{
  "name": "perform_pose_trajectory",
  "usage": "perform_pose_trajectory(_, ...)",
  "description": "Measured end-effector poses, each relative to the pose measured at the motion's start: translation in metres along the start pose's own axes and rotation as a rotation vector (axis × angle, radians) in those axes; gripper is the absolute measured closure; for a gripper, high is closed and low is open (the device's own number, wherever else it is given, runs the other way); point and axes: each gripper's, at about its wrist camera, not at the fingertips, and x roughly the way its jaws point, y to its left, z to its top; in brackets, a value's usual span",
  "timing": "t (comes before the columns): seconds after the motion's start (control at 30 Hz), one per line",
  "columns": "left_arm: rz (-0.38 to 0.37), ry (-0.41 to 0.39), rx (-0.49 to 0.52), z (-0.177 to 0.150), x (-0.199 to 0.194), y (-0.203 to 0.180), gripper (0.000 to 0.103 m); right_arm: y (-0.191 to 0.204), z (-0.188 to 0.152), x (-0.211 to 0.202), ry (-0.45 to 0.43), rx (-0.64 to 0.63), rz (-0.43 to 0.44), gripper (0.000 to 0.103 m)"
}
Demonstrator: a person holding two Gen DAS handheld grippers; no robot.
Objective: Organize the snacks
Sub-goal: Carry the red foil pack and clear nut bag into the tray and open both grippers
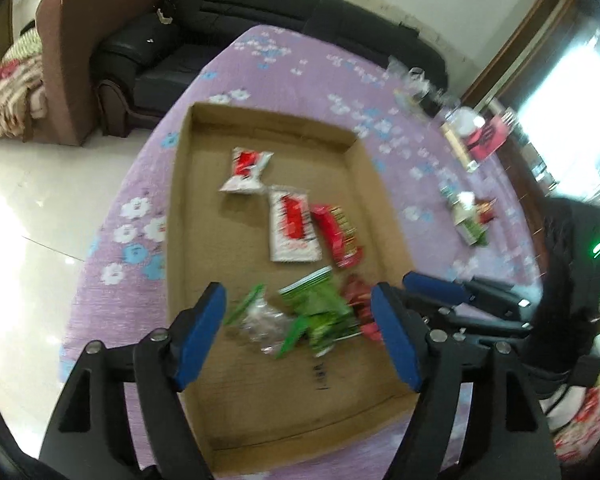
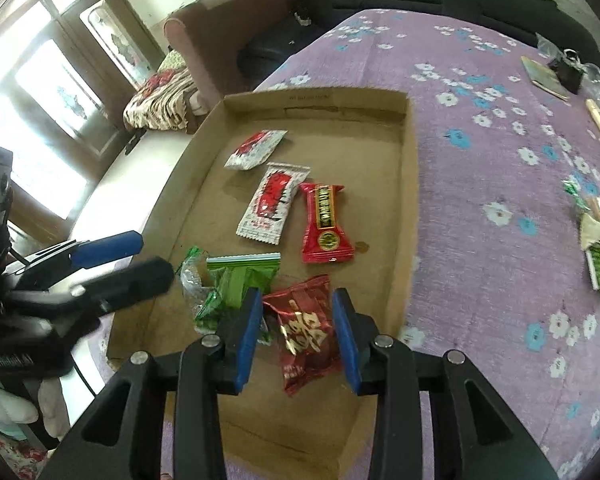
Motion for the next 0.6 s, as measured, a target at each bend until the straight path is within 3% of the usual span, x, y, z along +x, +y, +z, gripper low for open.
perform_pose_trajectory(0.2,-0.101,-0.015,-0.047,0.006,0.002,-0.031,0.027,-0.039,-0.014,-0.032,-0.037,0.078,-0.033,0.068)
perform_pose_trajectory(0.37,-0.075,-0.003,-0.01,0.007,0.007,-0.075,0.027,-0.103,-0.035,-0.055,-0.052,0.175,-0.07,0.068)
perform_pose_trajectory(0.6,-0.051,0.054,0.047,0.006,0.045,-0.137,0.027,-0.229,-0.055,-0.094,-0.095,0.372,-0.127,0.067)
